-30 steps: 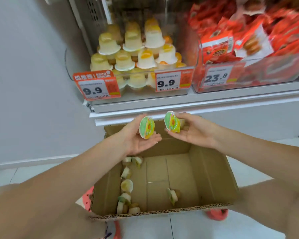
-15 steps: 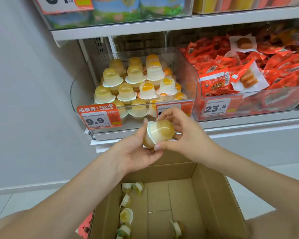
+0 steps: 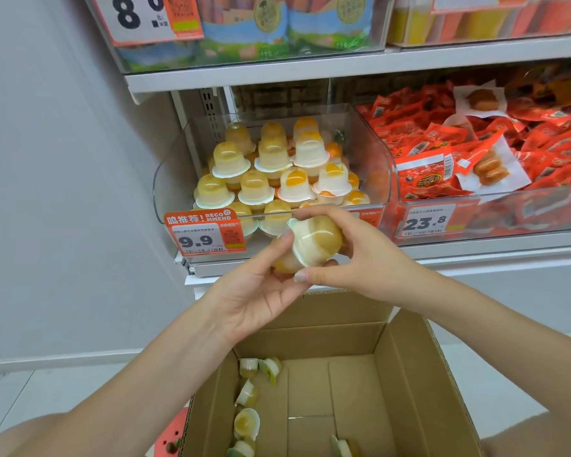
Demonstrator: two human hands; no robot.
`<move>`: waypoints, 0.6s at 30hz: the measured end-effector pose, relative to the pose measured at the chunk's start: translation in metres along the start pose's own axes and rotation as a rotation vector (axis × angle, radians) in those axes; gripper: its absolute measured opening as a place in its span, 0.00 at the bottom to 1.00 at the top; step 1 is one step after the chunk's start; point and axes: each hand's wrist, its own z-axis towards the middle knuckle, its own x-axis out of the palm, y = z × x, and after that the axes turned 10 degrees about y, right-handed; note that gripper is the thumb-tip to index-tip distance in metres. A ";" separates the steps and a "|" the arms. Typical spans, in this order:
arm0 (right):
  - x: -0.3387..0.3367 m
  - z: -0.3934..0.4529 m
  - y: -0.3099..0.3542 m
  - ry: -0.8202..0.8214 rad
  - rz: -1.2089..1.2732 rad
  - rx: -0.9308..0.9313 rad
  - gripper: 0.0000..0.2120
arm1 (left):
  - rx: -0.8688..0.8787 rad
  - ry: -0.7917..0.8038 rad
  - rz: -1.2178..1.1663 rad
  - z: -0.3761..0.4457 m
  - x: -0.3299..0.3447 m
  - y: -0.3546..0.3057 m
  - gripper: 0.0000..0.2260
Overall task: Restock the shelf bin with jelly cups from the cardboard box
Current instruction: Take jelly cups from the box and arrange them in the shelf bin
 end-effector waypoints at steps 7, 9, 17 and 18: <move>0.009 0.018 0.007 -0.096 0.056 -0.013 0.28 | -0.020 -0.151 0.029 -0.010 0.009 -0.015 0.28; 0.011 0.028 0.010 -0.202 0.091 -0.007 0.28 | -0.103 -0.234 0.252 -0.016 0.005 -0.026 0.27; -0.026 0.131 0.034 -0.565 -0.001 0.015 0.26 | 0.085 -0.780 1.484 -0.038 -0.041 -0.077 0.13; -0.029 0.145 0.036 -0.581 -0.031 0.022 0.29 | 0.083 -0.795 1.562 -0.040 -0.047 -0.081 0.14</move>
